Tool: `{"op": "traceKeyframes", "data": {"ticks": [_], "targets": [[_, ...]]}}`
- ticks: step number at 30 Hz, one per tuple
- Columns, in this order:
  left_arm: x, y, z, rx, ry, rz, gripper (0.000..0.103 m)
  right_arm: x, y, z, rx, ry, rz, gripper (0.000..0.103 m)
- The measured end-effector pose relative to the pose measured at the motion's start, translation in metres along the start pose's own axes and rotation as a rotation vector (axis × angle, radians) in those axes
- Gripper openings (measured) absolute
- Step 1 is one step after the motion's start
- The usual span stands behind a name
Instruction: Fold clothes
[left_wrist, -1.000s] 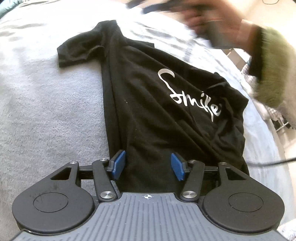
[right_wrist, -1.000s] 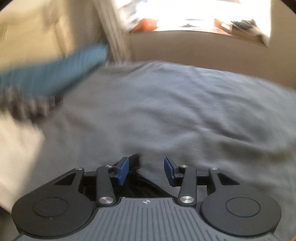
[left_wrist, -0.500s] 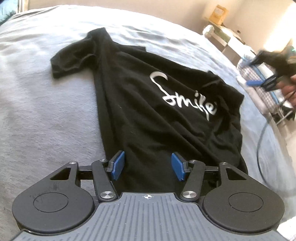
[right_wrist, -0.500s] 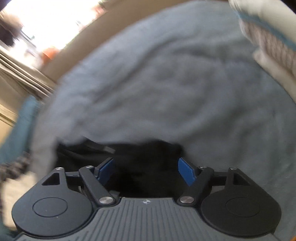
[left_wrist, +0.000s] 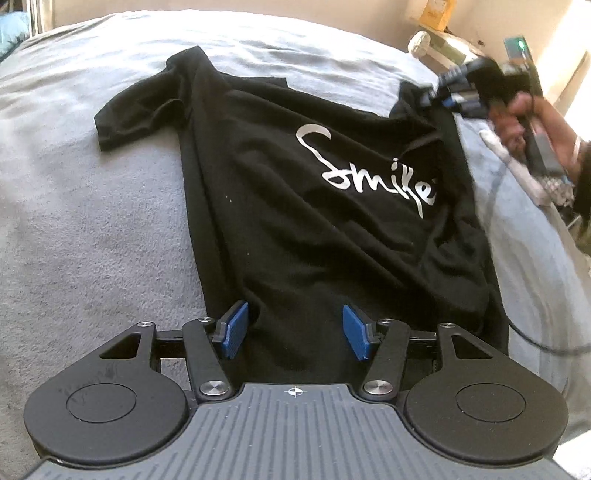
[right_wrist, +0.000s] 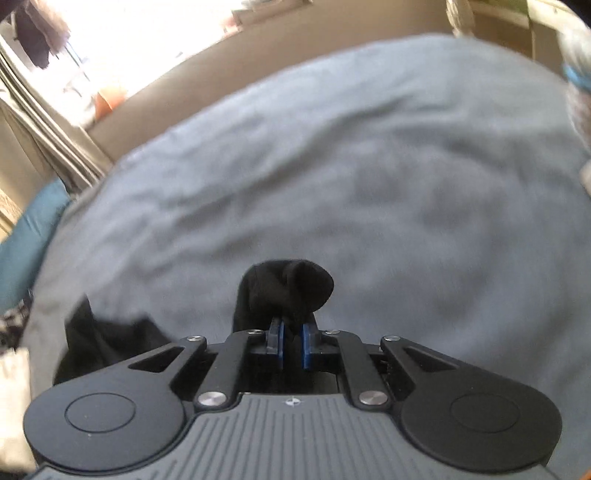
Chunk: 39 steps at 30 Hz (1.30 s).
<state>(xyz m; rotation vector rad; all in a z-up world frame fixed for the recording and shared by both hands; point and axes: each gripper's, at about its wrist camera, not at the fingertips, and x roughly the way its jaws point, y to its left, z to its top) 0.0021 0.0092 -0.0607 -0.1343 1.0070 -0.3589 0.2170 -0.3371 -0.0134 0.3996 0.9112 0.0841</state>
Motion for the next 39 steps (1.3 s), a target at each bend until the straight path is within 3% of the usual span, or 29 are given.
{"op": "traceKeyframes", "data": {"ticks": [2,8,13,14,16,22,28,31,33,35,39], "targets": [[0.0,0.001,0.001,-0.01,-0.004,-0.004,0.056,0.004,0.011,0.02,-0.011,-0.047,0.024,0.009],[0.001,0.005,0.006,-0.043,-0.001,-0.01,0.056,0.042,0.028,0.069,0.023,-0.078,0.097,0.011],[0.0,0.005,0.006,-0.052,0.004,-0.012,0.056,0.076,0.009,0.066,0.119,0.036,-0.025,0.032],[0.0,0.005,0.007,-0.053,0.004,-0.012,0.056,0.072,0.002,0.06,0.143,0.028,-0.011,0.034],[-0.001,0.006,0.006,-0.057,0.003,-0.015,0.056,0.054,-0.015,0.048,0.198,0.013,0.043,0.04],[-0.005,0.005,0.007,-0.069,-0.008,-0.019,0.056,-0.049,-0.062,0.009,0.281,-0.008,0.319,0.041],[-0.011,0.007,0.007,-0.074,-0.031,-0.012,0.056,-0.14,-0.057,-0.042,0.248,-0.002,0.54,0.041],[-0.016,0.01,0.008,-0.083,-0.045,-0.001,0.056,-0.152,-0.037,-0.075,0.192,0.09,0.64,0.041],[-0.02,0.012,0.01,-0.089,-0.056,0.011,0.056,-0.147,-0.013,-0.101,0.11,0.178,0.66,0.041],[-0.027,0.016,0.014,-0.086,-0.07,0.032,0.056,-0.136,0.02,-0.129,-0.042,0.267,0.623,0.041],[-0.047,0.031,0.012,-0.086,-0.074,0.086,0.056,-0.123,0.089,-0.186,-0.389,0.358,0.595,0.041]]}}
